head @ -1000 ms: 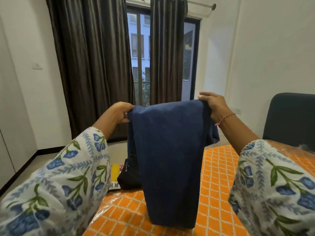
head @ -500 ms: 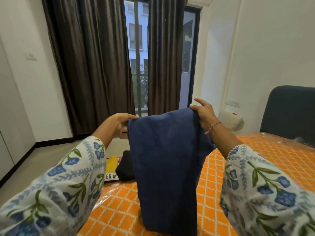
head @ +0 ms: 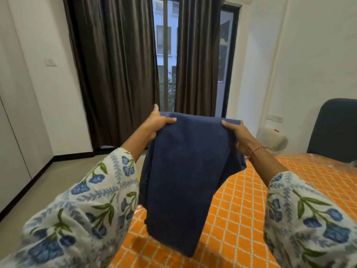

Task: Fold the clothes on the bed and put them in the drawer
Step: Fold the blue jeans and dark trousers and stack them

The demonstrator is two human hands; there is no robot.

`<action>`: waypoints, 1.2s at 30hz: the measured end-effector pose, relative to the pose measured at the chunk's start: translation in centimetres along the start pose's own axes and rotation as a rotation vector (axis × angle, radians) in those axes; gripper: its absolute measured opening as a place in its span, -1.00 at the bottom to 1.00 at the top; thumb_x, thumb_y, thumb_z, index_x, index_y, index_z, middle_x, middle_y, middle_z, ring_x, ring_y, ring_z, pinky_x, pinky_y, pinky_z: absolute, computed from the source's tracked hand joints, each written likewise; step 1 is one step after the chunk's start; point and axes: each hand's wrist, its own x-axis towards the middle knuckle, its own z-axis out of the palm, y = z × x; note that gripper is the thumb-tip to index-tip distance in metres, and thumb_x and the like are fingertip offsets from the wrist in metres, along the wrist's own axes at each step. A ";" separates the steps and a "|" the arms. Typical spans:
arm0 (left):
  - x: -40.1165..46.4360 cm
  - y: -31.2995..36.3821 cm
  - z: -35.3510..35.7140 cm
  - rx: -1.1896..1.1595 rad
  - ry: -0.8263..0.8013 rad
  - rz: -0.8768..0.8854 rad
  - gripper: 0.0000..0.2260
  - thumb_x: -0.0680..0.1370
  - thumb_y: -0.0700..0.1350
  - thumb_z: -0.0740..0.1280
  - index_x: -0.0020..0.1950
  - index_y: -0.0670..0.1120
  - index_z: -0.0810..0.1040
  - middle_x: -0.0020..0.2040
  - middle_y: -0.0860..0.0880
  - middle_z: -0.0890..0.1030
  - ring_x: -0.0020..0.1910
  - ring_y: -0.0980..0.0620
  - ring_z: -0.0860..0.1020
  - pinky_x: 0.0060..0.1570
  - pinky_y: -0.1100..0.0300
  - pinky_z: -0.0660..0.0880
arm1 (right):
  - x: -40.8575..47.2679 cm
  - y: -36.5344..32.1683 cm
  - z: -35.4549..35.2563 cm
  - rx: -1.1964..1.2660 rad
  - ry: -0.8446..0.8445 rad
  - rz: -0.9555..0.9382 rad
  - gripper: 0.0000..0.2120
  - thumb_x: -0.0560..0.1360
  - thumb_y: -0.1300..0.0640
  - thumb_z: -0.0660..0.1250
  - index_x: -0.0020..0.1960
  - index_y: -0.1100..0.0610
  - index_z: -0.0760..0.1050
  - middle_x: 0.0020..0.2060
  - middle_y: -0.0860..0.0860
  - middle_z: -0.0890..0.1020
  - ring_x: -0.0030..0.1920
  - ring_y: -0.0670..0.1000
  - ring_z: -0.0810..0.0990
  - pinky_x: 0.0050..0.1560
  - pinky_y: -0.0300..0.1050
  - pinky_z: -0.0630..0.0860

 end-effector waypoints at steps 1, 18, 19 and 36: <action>0.0 -0.6 0.1 0.190 0.070 0.060 -0.20 0.51 -0.18 0.40 0.56 -0.12 -0.07 0.51 -0.15 0.21 0.40 -0.14 0.33 0.20 0.07 0.41 | 0.1 0.3 0.4 -0.141 0.020 -0.043 -0.20 0.44 0.02 0.45 0.52 0.18 0.11 0.44 0.13 0.32 0.40 0.16 0.34 0.23 -0.07 0.40; -2.5 2.8 -3.1 0.240 -0.099 -0.298 -0.82 0.61 -0.11 0.24 -0.11 -0.18 0.51 -0.15 -0.14 0.57 -0.19 -0.03 0.51 -0.25 0.09 0.46 | 0.4 -3.7 1.0 -0.112 -0.117 0.091 -0.69 0.52 0.10 0.33 0.23 0.16 0.52 0.00 0.10 0.58 -0.03 0.05 0.52 0.01 -0.12 0.45; -2.0 2.2 -3.3 0.126 -0.066 -0.271 -0.83 0.60 -0.13 0.24 -0.14 -0.17 0.50 -0.18 -0.12 0.57 -0.23 0.00 0.53 -0.24 0.11 0.50 | -0.2 -2.7 0.9 0.110 -0.107 0.100 -0.80 0.52 0.05 0.32 0.02 0.16 0.58 -0.19 0.08 0.58 -0.19 0.01 0.51 -0.12 -0.18 0.44; -0.7 -5.1 -2.5 -0.213 0.119 0.146 -0.50 0.59 -0.20 0.26 0.50 -0.04 0.21 0.37 -0.10 0.38 0.04 0.06 0.51 -0.13 0.28 0.49 | -3.4 3.5 4.7 -0.793 -0.314 0.131 -0.50 0.47 0.08 0.41 0.35 0.07 0.33 0.22 0.11 0.47 0.26 0.14 0.44 0.30 0.11 0.32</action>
